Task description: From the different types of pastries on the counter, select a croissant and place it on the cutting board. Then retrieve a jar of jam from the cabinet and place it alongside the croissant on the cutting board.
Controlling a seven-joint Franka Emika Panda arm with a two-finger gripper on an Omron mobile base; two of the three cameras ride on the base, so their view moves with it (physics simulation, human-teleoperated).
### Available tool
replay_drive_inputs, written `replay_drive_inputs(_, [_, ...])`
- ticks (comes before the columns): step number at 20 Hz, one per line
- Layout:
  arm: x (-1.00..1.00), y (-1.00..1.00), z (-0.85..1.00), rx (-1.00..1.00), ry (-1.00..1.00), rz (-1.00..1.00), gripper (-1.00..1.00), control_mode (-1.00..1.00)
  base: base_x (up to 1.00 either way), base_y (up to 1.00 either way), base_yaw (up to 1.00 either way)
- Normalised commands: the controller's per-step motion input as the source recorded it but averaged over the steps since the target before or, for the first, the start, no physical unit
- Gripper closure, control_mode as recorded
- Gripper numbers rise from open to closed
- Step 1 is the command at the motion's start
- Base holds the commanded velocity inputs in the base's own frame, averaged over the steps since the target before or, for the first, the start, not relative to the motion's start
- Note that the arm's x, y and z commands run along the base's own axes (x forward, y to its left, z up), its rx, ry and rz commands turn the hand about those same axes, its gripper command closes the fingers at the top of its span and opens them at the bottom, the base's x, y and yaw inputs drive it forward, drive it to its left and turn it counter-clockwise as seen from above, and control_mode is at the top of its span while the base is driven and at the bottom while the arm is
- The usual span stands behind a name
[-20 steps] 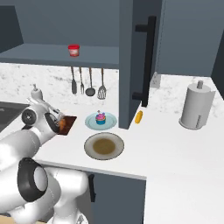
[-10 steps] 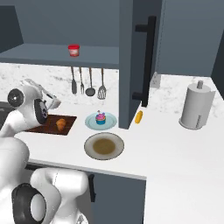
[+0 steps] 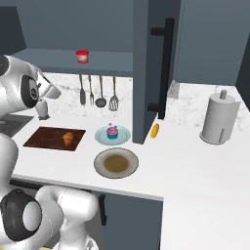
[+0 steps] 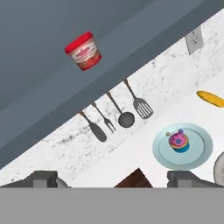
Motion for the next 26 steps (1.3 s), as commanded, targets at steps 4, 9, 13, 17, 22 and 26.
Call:
replay_drive_inputs(4, [-0.04,-0.03,0.81,-0.01,0.06,-0.02,-1.0,-1.0,0.0,0.0,0.0])
replay_drive_inputs(9, [0.0,0.0,0.69,-0.07,0.0,0.01,-1.0,-1.0,0.0,0.0,0.0])
replay_drive_inputs(13, [-0.05,0.02,0.0,-0.17,-0.08,0.1,-1.0,-1.0,0.0,0.0,0.0])
replay_drive_inputs(17, [0.11,-0.02,-0.08,-0.05,-0.12,0.09,-1.0,-1.0,0.0,0.0,0.0])
replay_drive_inputs(22, [0.4,-0.04,0.0,-0.08,0.09,0.28,-1.0,-1.0,0.0,0.0,0.0])
replay_drive_inputs(26, [0.53,-0.04,0.0,-0.09,0.15,0.26,-1.0,-1.0,0.0,0.0,0.0])
